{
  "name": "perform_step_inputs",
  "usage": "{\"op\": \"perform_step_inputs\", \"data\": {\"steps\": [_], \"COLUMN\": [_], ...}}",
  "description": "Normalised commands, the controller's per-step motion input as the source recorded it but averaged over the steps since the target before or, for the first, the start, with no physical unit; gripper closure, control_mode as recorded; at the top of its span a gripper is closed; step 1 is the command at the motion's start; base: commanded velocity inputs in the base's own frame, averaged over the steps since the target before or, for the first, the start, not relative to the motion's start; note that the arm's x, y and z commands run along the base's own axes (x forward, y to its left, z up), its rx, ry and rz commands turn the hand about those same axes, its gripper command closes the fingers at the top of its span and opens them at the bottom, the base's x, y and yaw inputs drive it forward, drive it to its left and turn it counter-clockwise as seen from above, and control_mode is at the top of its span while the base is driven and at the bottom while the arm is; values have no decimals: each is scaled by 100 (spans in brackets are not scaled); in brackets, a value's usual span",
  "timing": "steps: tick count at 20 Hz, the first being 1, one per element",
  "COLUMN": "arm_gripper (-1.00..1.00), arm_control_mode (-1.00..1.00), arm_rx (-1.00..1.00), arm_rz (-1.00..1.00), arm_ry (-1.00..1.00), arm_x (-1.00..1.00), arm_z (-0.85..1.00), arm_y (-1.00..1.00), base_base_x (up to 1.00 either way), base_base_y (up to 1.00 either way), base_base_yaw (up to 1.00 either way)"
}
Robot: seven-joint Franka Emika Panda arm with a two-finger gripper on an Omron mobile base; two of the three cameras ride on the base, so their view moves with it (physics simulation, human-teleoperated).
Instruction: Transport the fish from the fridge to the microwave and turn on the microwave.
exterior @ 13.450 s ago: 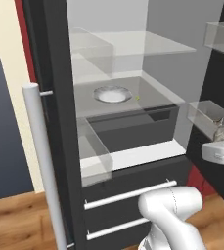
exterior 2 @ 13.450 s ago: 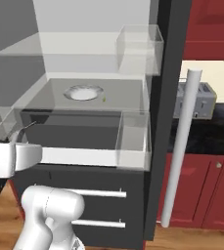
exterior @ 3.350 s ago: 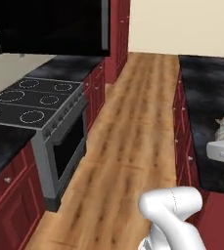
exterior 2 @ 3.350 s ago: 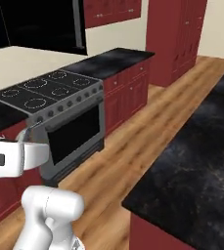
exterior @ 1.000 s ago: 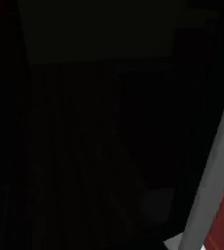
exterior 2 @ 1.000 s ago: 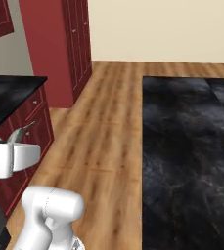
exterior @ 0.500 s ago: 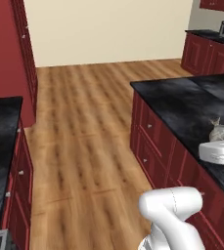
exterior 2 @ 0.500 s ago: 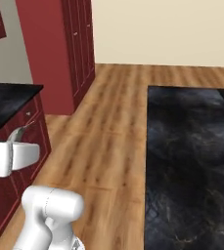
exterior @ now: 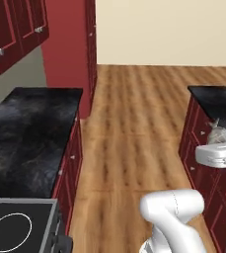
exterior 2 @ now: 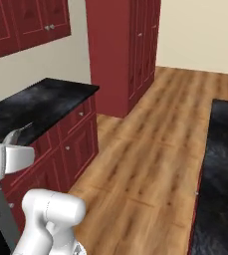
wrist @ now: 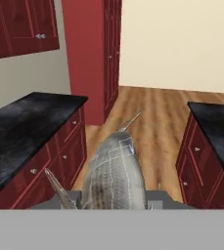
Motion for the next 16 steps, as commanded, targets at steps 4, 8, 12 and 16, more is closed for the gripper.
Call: {"op": "perform_step_inputs", "data": {"steps": [4,8,12,16], "arm_gripper": [100,100,100,100], "arm_control_mode": [100,100,100,100], "arm_rx": [0,0,0,0], "arm_rz": [0,0,0,0], "arm_ry": [0,0,0,0], "arm_x": [0,0,0,0], "arm_z": [0,0,0,0], "arm_y": [0,0,0,0], "base_base_x": [0,0,0,0], "base_base_y": [12,11,16,25], "base_base_yaw": [39,36,38,38]}}
